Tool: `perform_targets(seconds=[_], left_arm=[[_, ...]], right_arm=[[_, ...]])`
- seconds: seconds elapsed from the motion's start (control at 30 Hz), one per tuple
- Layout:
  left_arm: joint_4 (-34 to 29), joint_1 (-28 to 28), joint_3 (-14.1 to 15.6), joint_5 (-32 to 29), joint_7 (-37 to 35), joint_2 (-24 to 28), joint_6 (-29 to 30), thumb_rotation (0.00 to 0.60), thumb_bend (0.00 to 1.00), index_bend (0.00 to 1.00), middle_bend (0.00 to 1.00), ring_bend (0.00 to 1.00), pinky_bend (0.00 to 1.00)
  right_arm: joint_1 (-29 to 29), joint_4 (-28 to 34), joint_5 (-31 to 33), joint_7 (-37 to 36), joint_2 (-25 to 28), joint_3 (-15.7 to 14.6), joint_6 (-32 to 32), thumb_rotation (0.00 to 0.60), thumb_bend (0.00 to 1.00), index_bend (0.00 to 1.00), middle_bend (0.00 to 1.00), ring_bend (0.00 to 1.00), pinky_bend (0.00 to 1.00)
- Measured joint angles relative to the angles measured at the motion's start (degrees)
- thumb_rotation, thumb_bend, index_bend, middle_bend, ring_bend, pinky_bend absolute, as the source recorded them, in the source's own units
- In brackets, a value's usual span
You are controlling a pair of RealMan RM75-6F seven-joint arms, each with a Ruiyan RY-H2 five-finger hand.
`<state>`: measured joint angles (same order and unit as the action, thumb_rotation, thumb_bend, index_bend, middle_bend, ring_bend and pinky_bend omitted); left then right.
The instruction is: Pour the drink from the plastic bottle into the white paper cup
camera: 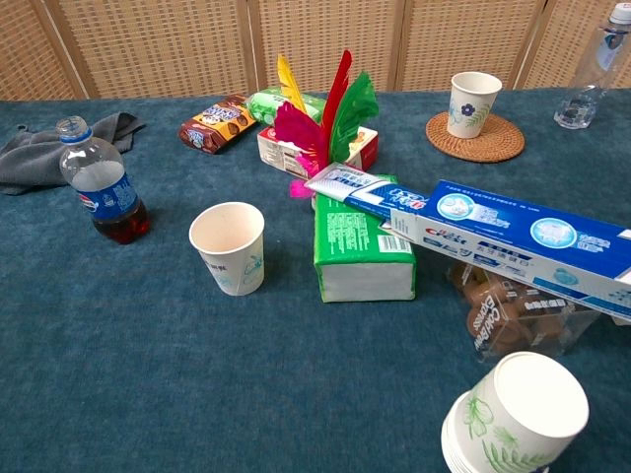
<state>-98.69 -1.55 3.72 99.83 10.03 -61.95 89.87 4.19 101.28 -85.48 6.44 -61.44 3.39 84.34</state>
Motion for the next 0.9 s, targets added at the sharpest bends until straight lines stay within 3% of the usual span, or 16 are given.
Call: perform_targets(seconds=[0.57, 0.9], left_arm=[[0.8, -1.0, -0.5, -1.5, -3.8, 0.0, -1.6, 0.6, 0.22, 0.0, 0.0, 0.0, 0.0], [6.6, -4.1, -2.1, -5.1, -19.4, -1.7, -5.7, 0.6, 0.22, 0.0, 0.0, 0.0, 0.0]], right_arm=[[0.2, 0.1, 0.6, 0.0, -0.1, 0.2, -0.6, 0.588, 0.0, 0.0, 0.0, 0.0, 0.0], [0.4, 0.1, 0.7, -0.6, 0.0, -0.2, -1.5, 0.589, 0.0, 0.0, 0.0, 0.0, 0.0]])
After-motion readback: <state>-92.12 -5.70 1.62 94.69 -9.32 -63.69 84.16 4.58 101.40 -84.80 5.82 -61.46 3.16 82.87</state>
